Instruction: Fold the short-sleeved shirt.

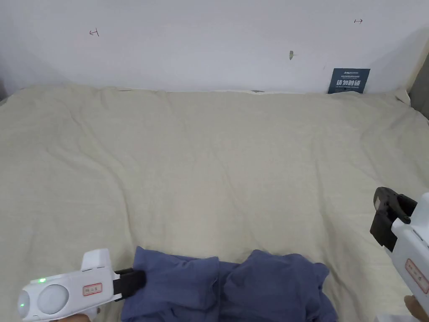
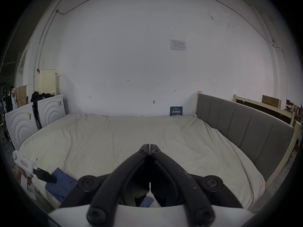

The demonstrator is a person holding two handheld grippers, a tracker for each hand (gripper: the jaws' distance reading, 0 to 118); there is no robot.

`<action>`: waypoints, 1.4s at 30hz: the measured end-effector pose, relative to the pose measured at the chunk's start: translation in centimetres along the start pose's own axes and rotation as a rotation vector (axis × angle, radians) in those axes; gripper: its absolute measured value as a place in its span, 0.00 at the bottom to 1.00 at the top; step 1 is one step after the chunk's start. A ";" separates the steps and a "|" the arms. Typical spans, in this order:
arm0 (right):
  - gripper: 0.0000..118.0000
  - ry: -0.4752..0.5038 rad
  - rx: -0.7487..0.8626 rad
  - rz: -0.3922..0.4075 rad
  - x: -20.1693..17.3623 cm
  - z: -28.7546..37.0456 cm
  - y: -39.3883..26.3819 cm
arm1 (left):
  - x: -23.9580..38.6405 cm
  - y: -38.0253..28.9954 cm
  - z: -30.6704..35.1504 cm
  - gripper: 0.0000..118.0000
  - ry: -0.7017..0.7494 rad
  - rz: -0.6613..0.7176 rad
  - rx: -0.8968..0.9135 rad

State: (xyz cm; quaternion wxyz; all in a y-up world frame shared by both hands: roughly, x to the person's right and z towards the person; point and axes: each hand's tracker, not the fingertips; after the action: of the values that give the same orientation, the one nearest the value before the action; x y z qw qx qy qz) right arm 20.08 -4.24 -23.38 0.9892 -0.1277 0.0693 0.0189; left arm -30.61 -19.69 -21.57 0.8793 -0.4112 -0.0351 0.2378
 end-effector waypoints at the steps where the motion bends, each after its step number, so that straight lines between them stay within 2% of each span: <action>1: 0.01 0.002 0.005 -0.002 0.0 0.1 0.0 | -0.4 0.3 0.9 0.08 0.026 -0.003 0.018; 7: 0.01 0.025 0.021 -0.008 -0.2 0.2 0.2 | -2.4 1.8 5.8 0.08 0.196 0.016 0.052; 11: 0.01 0.038 0.025 -0.008 0.0 0.3 0.1 | 0.1 2.6 7.0 0.08 0.175 0.023 0.059; 14: 0.01 0.040 0.031 -0.010 -0.1 0.3 0.1 | 3.9 3.2 6.8 0.08 0.032 0.005 0.062; 22: 0.01 0.023 0.031 -0.022 1.2 0.9 -0.2 | 16.2 3.0 1.0 0.08 -0.127 -0.183 -0.079; 28: 0.01 -0.008 0.022 -0.029 2.8 1.7 -0.6 | 22.5 -0.3 -7.3 0.09 -0.065 -0.296 -0.232; 31: 0.01 -0.028 0.016 -0.033 3.7 2.1 -0.8 | 23.7 -2.2 -11.1 0.10 -0.017 -0.295 -0.292; 32: 0.01 -0.033 0.014 -0.034 3.9 2.2 -0.9 | 23.9 -2.7 -11.9 0.14 -0.011 -0.291 -0.301; 33: 0.01 -0.039 0.013 -0.034 4.2 2.4 -1.0 | 24.1 -3.2 -12.5 0.23 -0.019 -0.293 -0.305; 34: 0.01 -0.045 0.010 -0.035 4.4 2.4 -1.0 | 24.3 -3.4 -12.9 0.42 -0.022 -0.295 -0.295; 37: 0.01 -0.055 0.005 -0.033 4.8 2.6 -1.1 | 24.5 -3.6 -12.3 0.87 -0.125 -0.207 -0.278; 38: 0.01 -0.057 0.004 -0.033 4.9 2.6 -1.1 | 24.7 -3.6 -12.0 0.94 -0.135 -0.185 -0.284; 39: 0.01 -0.059 0.004 -0.034 4.9 2.6 -1.1 | 24.9 -3.5 -11.1 0.97 -0.136 -0.189 -0.267; 42: 0.01 -0.063 0.008 -0.036 4.9 2.7 -0.9 | 25.2 -2.5 -8.5 0.96 -0.166 -0.221 -0.159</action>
State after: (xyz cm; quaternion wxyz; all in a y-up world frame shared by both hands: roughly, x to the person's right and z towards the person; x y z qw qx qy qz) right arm 25.38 -4.34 -21.30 0.9916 -0.1242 0.0358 0.0049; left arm -5.18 -15.83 -28.68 0.8588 -0.4520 -0.1715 0.1695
